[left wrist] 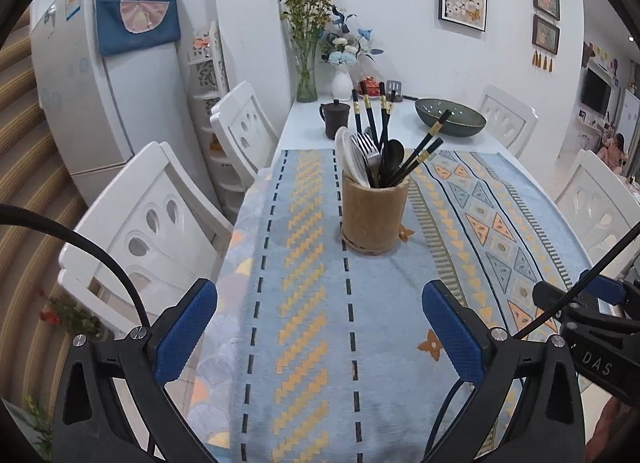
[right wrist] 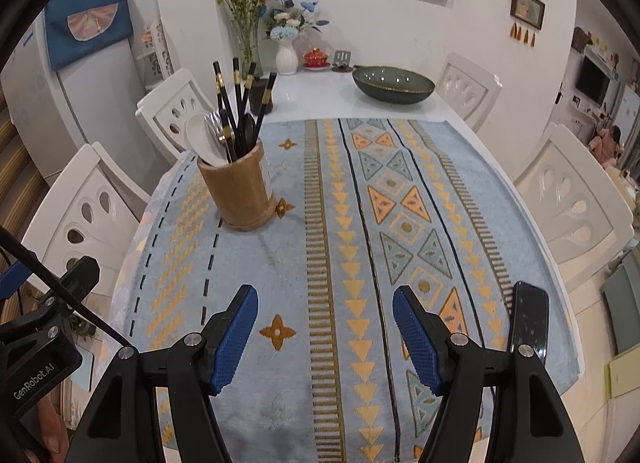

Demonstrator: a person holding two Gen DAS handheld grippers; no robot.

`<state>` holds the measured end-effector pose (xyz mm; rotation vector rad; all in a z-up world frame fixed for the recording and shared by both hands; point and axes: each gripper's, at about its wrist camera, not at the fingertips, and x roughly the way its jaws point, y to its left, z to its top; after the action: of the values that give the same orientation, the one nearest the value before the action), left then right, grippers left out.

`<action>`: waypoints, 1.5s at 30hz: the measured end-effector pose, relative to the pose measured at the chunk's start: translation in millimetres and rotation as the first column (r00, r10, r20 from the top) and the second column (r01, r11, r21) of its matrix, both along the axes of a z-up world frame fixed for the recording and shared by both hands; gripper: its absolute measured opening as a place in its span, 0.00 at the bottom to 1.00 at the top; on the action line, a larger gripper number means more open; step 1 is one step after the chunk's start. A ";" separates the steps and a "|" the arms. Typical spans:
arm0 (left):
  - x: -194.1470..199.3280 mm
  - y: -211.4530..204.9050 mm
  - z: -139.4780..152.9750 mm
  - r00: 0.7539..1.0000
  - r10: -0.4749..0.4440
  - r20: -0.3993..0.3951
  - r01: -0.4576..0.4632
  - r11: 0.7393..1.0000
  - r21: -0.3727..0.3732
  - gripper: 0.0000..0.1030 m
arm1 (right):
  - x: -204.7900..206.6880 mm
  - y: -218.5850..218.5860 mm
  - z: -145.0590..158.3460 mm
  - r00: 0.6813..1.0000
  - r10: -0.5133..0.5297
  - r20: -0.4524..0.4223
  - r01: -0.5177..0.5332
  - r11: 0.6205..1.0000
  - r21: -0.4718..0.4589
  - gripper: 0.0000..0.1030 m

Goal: Organize utensils

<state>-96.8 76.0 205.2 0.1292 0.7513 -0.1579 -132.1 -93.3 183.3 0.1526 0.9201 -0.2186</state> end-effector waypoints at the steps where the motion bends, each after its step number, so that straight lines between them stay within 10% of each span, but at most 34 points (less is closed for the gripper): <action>1: 1.2 -1.5 -1.1 1.000 -0.002 -0.005 0.002 1.000 0.002 1.00 | 0.3 0.1 -1.7 1.000 0.001 -0.005 -0.001 1.000 0.002 0.66; 45: 62.9 -26.3 -25.8 0.994 0.083 -0.067 -0.082 0.996 0.029 1.00 | 77.0 -26.4 -22.5 0.997 0.059 -0.057 -0.058 0.998 0.017 0.66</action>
<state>-33.8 49.7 179.4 0.1178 0.8258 -0.0741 -55.2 -119.7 160.8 0.1336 0.9827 -0.1622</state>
